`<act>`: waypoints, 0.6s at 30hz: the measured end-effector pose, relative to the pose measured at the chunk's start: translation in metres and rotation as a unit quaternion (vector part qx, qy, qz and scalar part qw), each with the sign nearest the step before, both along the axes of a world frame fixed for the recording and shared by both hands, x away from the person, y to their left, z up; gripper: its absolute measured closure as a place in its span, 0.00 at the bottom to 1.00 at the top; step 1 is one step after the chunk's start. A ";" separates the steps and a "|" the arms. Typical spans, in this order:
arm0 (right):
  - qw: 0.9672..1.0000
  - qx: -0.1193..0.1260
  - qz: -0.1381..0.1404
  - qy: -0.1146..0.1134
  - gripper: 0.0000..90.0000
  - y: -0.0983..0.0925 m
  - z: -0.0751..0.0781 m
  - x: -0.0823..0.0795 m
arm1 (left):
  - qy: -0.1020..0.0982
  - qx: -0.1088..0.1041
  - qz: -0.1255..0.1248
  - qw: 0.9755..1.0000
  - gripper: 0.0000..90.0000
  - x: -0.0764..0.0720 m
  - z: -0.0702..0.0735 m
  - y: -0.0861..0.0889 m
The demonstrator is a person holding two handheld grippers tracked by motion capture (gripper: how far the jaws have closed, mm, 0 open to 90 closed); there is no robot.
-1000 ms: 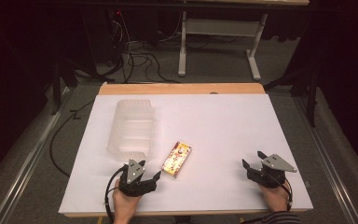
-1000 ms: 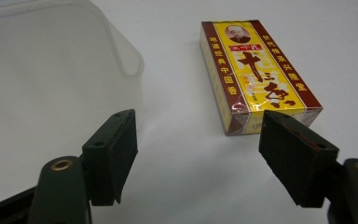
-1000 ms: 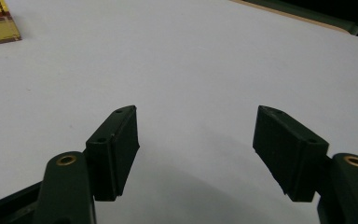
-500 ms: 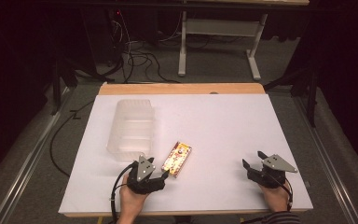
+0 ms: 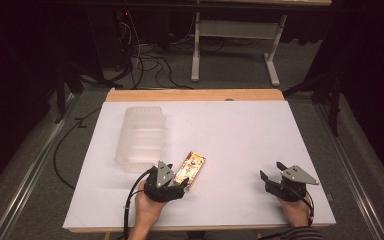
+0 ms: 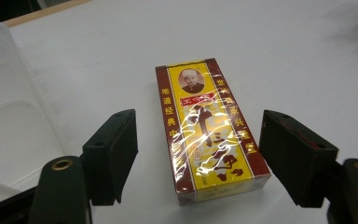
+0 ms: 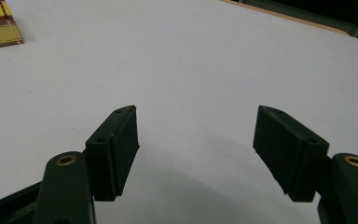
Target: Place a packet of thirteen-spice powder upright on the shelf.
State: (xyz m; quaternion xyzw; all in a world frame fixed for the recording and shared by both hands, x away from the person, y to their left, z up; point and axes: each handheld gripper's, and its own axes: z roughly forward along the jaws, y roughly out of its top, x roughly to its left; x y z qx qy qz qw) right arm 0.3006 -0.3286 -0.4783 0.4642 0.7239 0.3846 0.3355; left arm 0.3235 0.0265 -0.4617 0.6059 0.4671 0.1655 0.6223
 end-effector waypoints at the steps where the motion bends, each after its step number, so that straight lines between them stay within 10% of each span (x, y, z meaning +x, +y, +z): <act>1: 1.000 0.000 0.000 0.000 0.35 0.000 0.000 0.000 | 0.001 0.003 0.000 1.000 0.32 0.001 0.000 -0.001; 18: 1.000 0.004 -0.001 -0.001 0.35 -0.001 0.000 0.000 | -0.003 0.037 -0.006 0.999 0.31 0.013 0.008 -0.025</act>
